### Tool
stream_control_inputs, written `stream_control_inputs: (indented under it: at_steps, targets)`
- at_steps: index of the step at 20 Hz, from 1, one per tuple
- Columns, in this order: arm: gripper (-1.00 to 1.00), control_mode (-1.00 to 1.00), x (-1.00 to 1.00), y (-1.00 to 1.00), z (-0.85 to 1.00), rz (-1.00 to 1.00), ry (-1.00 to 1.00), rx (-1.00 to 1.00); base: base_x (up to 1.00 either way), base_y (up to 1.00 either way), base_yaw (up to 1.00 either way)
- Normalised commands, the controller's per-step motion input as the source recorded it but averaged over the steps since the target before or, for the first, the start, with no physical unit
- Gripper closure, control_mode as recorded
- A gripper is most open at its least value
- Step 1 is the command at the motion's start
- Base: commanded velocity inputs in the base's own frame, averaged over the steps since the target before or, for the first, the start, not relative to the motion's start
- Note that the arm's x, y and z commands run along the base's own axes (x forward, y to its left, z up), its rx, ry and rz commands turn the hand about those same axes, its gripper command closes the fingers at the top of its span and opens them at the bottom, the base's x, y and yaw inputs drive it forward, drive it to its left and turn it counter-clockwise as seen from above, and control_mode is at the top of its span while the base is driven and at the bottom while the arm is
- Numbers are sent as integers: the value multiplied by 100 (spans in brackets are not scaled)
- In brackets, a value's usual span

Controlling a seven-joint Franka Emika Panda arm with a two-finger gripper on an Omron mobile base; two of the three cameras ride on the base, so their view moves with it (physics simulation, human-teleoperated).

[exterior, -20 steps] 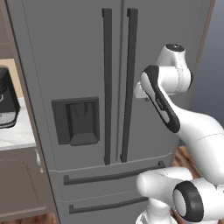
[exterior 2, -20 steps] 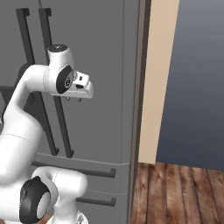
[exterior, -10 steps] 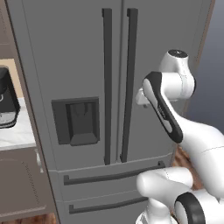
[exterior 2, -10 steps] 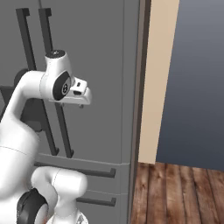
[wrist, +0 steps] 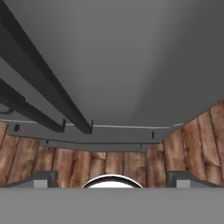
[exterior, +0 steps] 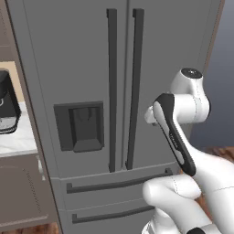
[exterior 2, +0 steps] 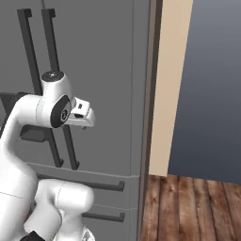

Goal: Gather the carrot and cucumber from the fridge and place them on a tray on the dining counter. Then gather the chicken drumsticks from the fridge and place them on the other tray.

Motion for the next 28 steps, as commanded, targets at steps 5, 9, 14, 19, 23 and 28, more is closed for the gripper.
stream_control_inputs:
  at_steps: [5, 9, 14, 19, 23, 28]
  targets:
    - [-100, -100, -26, -4, -19, 0, -3, 0, 0, 0, 0]
    - [-100, -100, -22, -32, -27, 0, -3, 6, 0, 0, 0]
    - [-100, -100, -29, -7, -25, 0, -3, 0, 0, 0, 0]
    - [-100, -100, -46, 0, -17, 0, -8, 0, 0, 0, 0]
    - [-100, -100, -49, 0, -15, 0, -10, 0, 0, 0, 0]
    - [-100, -100, -41, 0, -15, 0, -8, 0, 0, 0, 0]
